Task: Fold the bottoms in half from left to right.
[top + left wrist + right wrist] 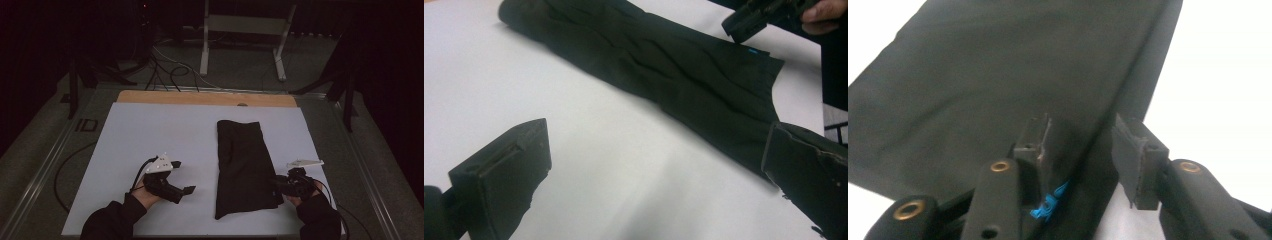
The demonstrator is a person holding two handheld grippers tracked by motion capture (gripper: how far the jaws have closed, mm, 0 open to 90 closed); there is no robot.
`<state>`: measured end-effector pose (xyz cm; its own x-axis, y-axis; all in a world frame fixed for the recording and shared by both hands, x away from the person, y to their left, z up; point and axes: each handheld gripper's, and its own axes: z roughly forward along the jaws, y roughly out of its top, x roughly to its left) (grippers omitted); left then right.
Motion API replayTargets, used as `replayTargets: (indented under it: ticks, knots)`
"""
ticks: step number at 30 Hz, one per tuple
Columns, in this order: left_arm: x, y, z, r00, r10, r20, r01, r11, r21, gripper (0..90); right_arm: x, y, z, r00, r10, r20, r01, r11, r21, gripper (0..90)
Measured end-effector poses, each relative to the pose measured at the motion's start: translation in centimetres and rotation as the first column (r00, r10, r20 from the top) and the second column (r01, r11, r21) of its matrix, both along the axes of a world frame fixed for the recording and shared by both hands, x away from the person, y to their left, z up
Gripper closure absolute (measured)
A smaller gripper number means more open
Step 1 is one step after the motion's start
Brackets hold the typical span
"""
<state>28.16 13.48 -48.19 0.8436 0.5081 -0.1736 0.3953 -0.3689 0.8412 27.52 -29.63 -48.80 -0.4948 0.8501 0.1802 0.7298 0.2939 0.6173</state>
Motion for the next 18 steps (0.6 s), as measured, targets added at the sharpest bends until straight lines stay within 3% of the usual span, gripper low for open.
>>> replayTargets:
  ticks: [5, 11, 16, 18]
  knots:
    - [0.2, 0.1, -0.1, 0.9999, 0.012, 0.001, -0.012, 0.9999, -0.002, 0.0, 0.6, 0.7, -1.0, 0.9985, 0.03, -0.045, -0.031, 0.9995, -0.002, 63.4]
    - [0.1, -0.2, -0.4, 1.0, 0.005, 0.001, -0.005, 1.0, -0.002, 0.0, 0.7, 0.7, -1.1, 0.9974, 0.036, -0.063, -0.037, 0.9993, -0.007, 88.2]
    - [0.2, -0.3, -0.4, 1.0, 0.005, -0.002, -0.005, 1.0, -0.002, 0.0, 0.4, 0.7, -0.5, 0.9991, 0.025, -0.033, -0.026, 0.999, -0.035, 89.5]
    - [0.2, -0.2, -0.3, 1.0, 0.006, 0.0, -0.006, 1.0, -0.006, 0.0, 0.2, 0.5, 0.1, 0.9999, 0.012, 0.006, -0.011, 0.9985, -0.054, 89.5]
